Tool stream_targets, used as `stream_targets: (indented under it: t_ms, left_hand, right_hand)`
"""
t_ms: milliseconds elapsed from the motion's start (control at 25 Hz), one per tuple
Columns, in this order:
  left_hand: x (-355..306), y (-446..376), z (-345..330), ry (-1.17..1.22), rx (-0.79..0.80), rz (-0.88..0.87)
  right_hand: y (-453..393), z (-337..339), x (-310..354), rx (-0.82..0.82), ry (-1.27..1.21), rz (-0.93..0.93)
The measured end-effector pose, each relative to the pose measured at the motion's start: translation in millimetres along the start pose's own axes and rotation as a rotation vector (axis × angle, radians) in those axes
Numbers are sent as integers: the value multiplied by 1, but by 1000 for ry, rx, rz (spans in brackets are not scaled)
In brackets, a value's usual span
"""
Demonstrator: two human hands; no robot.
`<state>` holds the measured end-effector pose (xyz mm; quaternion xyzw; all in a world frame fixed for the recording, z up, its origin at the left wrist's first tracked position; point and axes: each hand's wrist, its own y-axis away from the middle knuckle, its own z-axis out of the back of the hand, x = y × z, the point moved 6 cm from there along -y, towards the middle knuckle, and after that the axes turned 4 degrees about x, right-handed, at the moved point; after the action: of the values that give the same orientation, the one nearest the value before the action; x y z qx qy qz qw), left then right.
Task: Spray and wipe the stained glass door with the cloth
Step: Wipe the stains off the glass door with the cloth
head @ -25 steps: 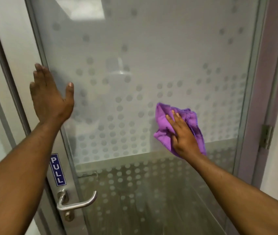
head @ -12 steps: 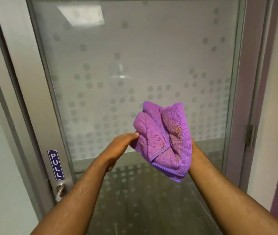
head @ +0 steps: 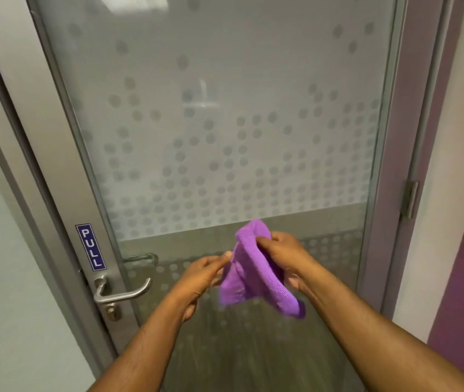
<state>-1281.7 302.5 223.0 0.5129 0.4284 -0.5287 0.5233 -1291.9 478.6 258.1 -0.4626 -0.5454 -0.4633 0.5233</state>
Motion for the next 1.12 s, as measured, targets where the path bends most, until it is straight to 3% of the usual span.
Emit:
stream_targets:
  t_ms: [80, 120, 200, 320, 400, 520, 640, 840, 920, 1120]
  left_hand:
    - [-26, 15, 4, -102, -277, -205]
    - [-39, 22, 2, -90, -307, -302]
    - [-58, 27, -12, -72, -216, -401]
    - [-67, 29, -23, -116, -222, -392]
    - [-70, 29, -19, -133, -247, -381]
    - [-85, 35, -4, -228, -276, -427]
    - [-103, 41, 4, -450, -307, -487]
    - [-105, 50, 15, -715, -403, -487]
    - [-94, 53, 32, -676, -459, -405]
    - [-43, 79, 82, -407, -547, -96]
  right_hand:
    - [10, 20, 30, -434, 495, 274]
    - [18, 19, 42, -543, 572, 411]
    - [31, 14, 56, -623, 439, 586]
    - [29, 10, 50, -649, 350, 623]
    - [19, 15, 42, -550, 202, 557]
    - [1, 23, 17, -197, -300, 397]
    - [-8, 25, -24, -88, -681, 154]
    - [3, -29, -111, 178, -668, -294]
    - [14, -53, -132, 362, -630, -380]
    - [30, -105, -157, 527, -674, -453]
